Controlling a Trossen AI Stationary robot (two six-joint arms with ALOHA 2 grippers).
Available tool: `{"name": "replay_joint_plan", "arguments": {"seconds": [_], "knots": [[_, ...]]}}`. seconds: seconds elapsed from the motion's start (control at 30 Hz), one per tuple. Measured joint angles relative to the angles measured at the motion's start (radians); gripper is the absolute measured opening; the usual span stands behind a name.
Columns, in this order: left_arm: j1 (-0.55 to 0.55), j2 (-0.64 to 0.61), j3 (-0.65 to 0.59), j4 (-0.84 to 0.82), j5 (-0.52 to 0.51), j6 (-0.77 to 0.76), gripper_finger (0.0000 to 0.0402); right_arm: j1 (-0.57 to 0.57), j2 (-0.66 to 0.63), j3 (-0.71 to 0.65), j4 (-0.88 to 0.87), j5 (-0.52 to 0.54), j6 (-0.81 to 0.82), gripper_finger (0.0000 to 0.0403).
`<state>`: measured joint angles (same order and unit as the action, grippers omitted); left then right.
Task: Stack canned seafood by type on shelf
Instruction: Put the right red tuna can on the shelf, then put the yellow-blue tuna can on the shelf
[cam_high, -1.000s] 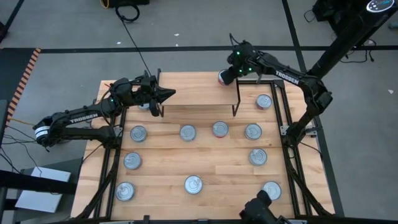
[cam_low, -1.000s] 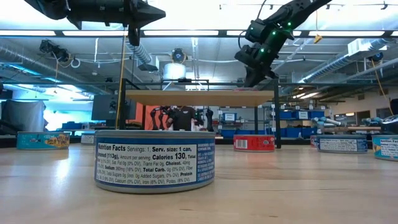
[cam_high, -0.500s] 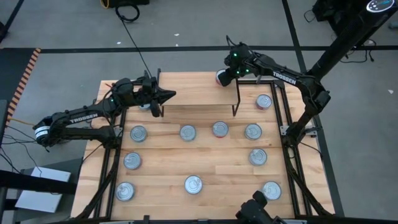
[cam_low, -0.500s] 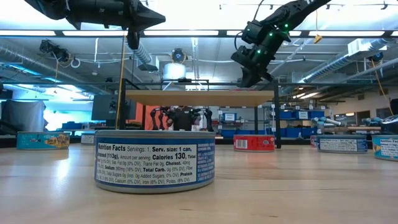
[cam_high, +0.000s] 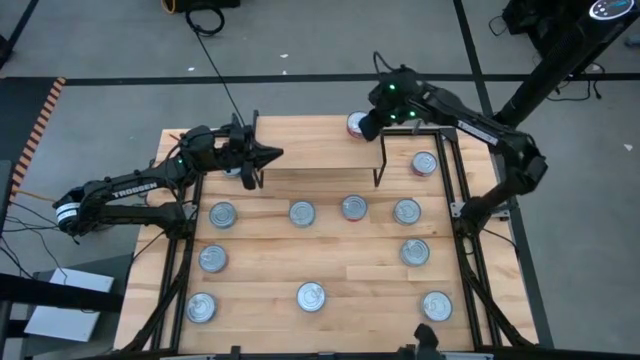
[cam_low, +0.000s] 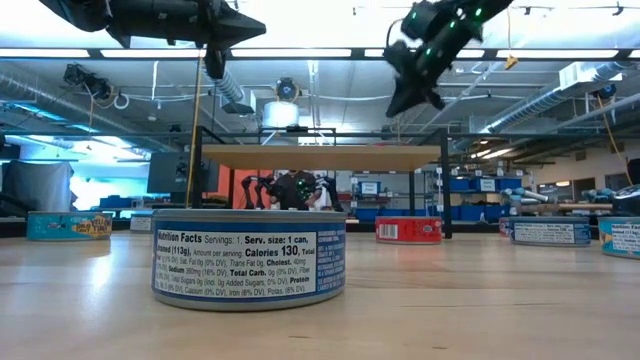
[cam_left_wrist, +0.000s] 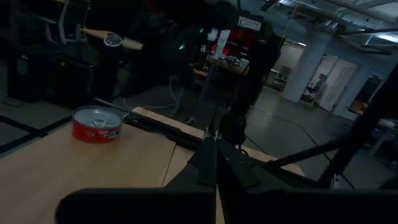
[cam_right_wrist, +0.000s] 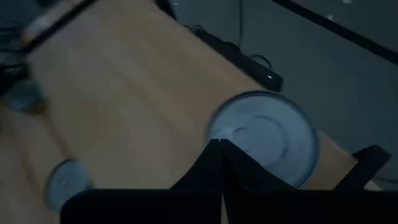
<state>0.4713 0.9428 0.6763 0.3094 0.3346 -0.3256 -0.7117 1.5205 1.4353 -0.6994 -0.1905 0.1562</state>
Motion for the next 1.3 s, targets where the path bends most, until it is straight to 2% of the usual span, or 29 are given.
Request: {"name": "replay_joint_plan", "arguments": {"seconds": [0.1, 0.23, 0.47, 0.53, 0.73, 0.87, 1.07, 1.3], "knots": [[0.0, 0.0, 0.0, -0.014, 0.031, -0.001, 0.0004, 0.048, -0.06, 0.0, -0.032, -0.034, -0.003, 0.0003], [0.0, 0.0, 0.0, -0.045, 0.142, 0.0, 0.0004, 0.145, -0.122, 0.0, -0.08, -0.07, -0.018, 0.0004], [-0.005, -0.003, 0.0, -0.154, 0.337, -0.053, 0.0004, 0.273, -0.204, 0.0, -0.212, -0.042, 0.015, 0.0004], [-0.017, -0.01, 0.0, -0.209, 0.366, -0.059, 0.0003, 0.295, -0.219, 0.0, -0.242, -0.024, 0.026, 0.0004], [-0.086, -0.028, 0.001, -0.403, 0.366, -0.019, 0.0003, 0.334, -0.249, 0.0, -0.315, -0.009, 0.027, 0.0004], [-0.174, -0.049, 0.001, -0.524, 0.342, -0.02, 0.0003, 0.339, -0.249, 0.0, -0.341, -0.01, -0.002, 0.0004], [-0.374, -0.092, 0.001, -0.669, 0.303, -0.088, 0.0003, 0.317, -0.249, 0.0, -0.393, -0.018, -0.085, 0.0004], [-0.647, -0.092, 0.001, -0.707, 0.251, -0.3, 0.0003, 0.285, -0.249, 0.001, -0.463, -0.036, -0.166, 0.0004]]}}
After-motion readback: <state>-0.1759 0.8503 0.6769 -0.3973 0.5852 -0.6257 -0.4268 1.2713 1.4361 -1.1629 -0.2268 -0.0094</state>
